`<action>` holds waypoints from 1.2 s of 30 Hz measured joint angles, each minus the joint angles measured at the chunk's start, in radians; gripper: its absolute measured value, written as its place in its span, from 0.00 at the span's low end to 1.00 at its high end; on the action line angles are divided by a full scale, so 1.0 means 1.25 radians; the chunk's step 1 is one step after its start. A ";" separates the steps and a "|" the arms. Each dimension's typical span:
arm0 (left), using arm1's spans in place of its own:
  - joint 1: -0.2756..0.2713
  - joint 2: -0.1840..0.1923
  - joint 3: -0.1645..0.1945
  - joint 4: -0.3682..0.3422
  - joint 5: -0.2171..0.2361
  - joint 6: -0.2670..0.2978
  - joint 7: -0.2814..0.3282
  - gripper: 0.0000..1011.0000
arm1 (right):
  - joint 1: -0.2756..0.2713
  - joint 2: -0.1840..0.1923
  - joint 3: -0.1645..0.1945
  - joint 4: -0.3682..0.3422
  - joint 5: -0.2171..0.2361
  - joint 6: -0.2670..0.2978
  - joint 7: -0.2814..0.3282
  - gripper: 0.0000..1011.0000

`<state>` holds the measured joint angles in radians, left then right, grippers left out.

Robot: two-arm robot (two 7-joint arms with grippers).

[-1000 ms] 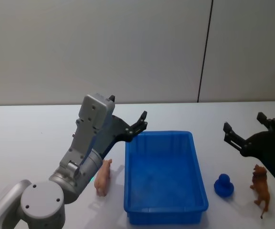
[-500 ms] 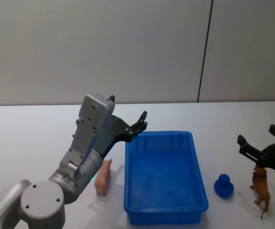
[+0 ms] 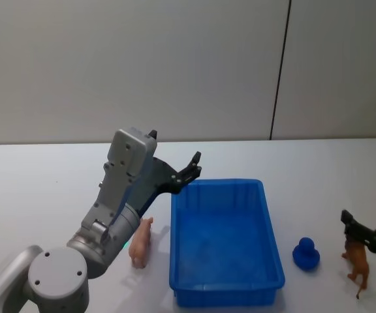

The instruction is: Pick up the two dolls from the table and place them into the box.

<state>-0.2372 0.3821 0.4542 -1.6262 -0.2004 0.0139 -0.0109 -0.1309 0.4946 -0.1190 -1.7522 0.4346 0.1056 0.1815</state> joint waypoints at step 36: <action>0.000 0.000 0.000 0.000 0.000 0.000 0.000 0.99 | -0.041 -0.004 -0.016 0.046 0.004 0.165 -0.010 0.99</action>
<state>-0.2372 0.3821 0.4542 -1.6262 -0.2004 0.0139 -0.0109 -0.1815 0.4893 -0.1385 -1.6950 0.4392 0.3116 0.1689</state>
